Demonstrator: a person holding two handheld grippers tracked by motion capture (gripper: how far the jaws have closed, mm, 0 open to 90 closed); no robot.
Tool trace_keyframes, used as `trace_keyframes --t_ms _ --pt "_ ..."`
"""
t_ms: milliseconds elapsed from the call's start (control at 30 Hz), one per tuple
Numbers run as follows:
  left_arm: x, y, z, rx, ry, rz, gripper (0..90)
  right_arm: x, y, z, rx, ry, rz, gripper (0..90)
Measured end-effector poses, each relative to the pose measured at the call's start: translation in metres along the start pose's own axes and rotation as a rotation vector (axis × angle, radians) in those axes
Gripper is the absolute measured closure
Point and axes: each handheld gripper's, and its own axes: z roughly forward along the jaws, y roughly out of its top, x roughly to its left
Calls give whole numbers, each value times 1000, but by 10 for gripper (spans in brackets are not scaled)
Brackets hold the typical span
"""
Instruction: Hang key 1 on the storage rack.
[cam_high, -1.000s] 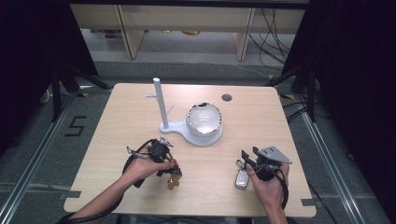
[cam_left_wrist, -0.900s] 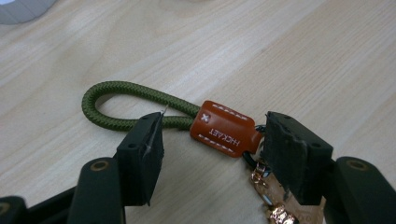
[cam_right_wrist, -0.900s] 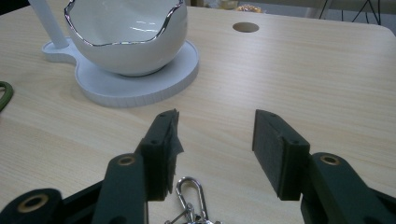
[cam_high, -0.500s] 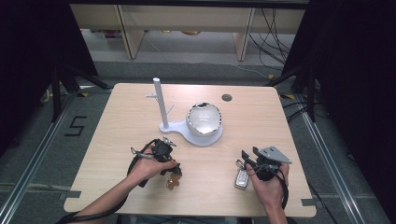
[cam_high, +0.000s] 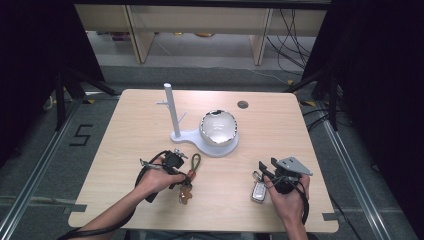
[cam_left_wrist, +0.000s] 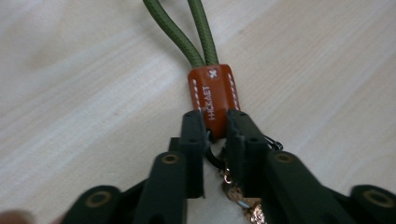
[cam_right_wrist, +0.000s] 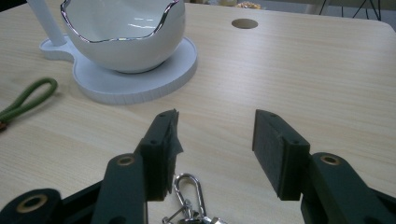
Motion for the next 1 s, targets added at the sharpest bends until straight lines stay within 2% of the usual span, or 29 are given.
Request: trace_keyframes --t_ms 67,100,233,267,300,333,367,400,500,633,733,767,800,833,900,933,967,1000 --pt "0 -1 0 5 -4 3 794 0 0 0 -3 1 -6 509" --pt "0 -2 0 6 -5 4 813 -3 0 1 -11 6 -34 509" --pt "3 -2 -2 14 -6 13 858 -3 0 1 -11 6 -32 508" --pt "2 -3 -3 20 1 15 868 1 0 0 3 -1 17 507" --pt "2 -3 -4 21 3 17 884 1 0 0 4 1 16 507" --pt "1 -4 -4 29 10 12 891 -1 0 0 0 3 -6 507" --pt "2 -6 -3 40 23 27 892 -3 0 0 -3 7 -20 508" --pt "3 -7 -3 46 29 34 893 -2 1 0 2 0 -19 507" --pt "3 -8 -4 41 24 23 894 -3 1 0 -2 -3 -27 507" --pt "3 -2 -12 1 25 15 892 -2 1 0 -7 -6 -34 507" --pt "0 3 -9 3 33 4 818 -2 1 1 -8 9 -33 507" --pt "-1 7 -6 9 22 -25 730 1 0 0 -2 0 1 507" --pt "-1 7 -6 9 22 -25 676 1 0 0 -2 0 1 507" --pt "-3 11 -3 12 31 -41 636 -2 1 1 -9 6 -33 507" --pt "-4 13 -1 15 39 -36 582 -2 1 1 -9 5 -35 507" --pt "-5 14 1 11 50 -42 555 0 0 1 0 2 -2 507" --pt "-7 15 2 11 55 -43 534 1 0 0 3 0 8 507" --pt "-8 17 5 36 71 -25 520 1 0 0 2 0 6 507"
